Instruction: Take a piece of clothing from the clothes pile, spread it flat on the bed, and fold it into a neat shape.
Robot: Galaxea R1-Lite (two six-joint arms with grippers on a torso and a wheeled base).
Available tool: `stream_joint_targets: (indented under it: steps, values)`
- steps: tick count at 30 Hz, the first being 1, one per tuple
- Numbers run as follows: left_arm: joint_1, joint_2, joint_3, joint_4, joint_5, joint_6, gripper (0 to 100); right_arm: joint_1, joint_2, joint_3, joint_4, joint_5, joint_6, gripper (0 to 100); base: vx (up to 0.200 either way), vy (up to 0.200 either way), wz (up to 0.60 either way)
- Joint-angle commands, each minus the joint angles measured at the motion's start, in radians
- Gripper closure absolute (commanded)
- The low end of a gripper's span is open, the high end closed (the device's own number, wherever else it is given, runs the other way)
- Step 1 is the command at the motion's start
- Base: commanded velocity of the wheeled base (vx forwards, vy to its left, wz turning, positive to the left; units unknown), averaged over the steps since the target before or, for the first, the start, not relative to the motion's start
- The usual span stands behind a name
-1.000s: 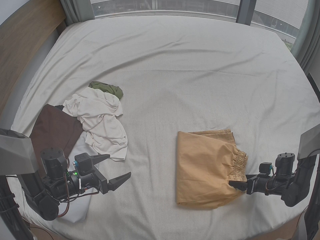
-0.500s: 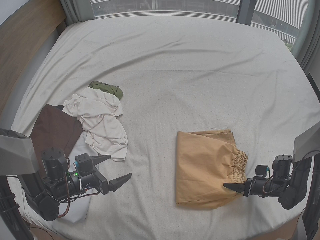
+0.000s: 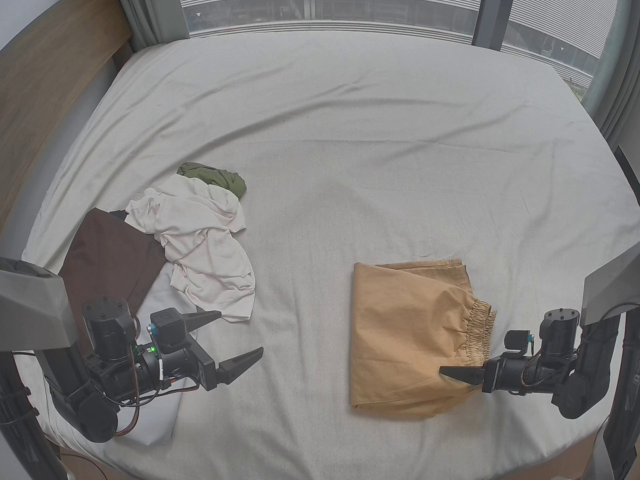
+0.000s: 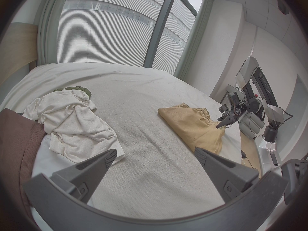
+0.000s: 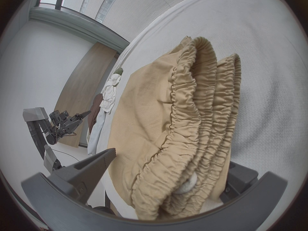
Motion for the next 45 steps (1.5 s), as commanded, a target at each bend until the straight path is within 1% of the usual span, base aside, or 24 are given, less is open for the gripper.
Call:
stream_joint_targets:
  steps: [1,11,22,26,31,40,45]
  values:
    - [0.0,-0.002,0.0,-0.001,0.001,0.0,0,0.001,-0.002,-0.003,-0.002,0.0,0.004,100,0.0,0.0,0.0]
    - [0.0,-0.004,0.0,-0.001,-0.001,0.0,0,0.002,-0.02,-0.004,-0.002,0.011,0.008,100,0.0,0.0,0.0]
    - [0.002,-0.002,-0.001,-0.001,-0.001,0.0,0,0.018,-0.163,0.019,-0.002,0.097,0.073,100,0.0,0.0,0.0]
    - [0.002,-0.004,-0.003,-0.001,-0.001,0.0,0,0.021,-0.203,0.019,-0.002,0.099,0.085,100,0.0,0.0,0.0]
    - [0.003,-0.005,-0.003,-0.001,-0.001,0.0,0,0.048,-0.275,0.019,-0.002,0.1,0.116,100,0.0,0.0,0.0]
    - [0.002,-0.007,-0.009,-0.001,0.003,0.0,0,0.094,-0.329,0.015,-0.002,0.097,0.116,100,0.0,0.0,0.0]
    - [0.005,-0.007,-0.004,-0.001,0.003,0.001,0,0.1,-0.364,-0.004,-0.002,0.097,0.128,100,0.0,0.0,0.0]
